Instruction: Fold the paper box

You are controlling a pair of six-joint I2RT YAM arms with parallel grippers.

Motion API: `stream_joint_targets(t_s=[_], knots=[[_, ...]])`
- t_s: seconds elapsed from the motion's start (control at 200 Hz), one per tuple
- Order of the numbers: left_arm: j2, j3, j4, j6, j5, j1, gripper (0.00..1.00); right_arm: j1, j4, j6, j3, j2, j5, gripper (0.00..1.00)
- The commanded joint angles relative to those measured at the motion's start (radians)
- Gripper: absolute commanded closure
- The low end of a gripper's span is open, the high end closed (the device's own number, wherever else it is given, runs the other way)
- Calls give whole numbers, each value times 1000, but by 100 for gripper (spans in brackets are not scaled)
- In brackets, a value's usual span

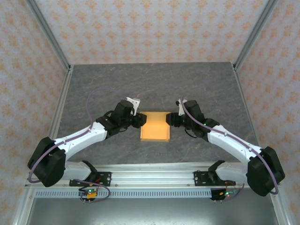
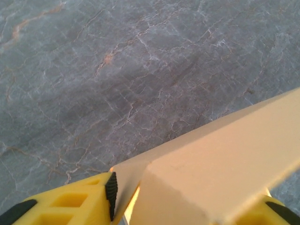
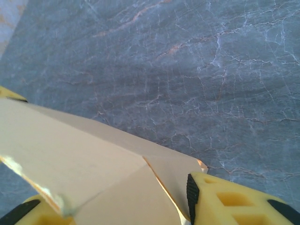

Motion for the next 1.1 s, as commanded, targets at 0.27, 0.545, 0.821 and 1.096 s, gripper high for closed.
stream_joint_targets(t_s=[0.27, 0.545, 0.821, 1.096], knots=[[38, 32, -12, -117, -8, -3, 78, 80, 113, 174, -37, 2, 72, 62], [47, -27, 72, -216, -5, -3, 78, 149, 191, 310, -112, -9, 222, 66], [-22, -188, 195, -315, -44, -4, 79, 232, 259, 381, -183, -19, 311, 66], [-126, -279, 219, -356, -115, -21, 79, 282, 268, 457, -170, 3, 344, 65]])
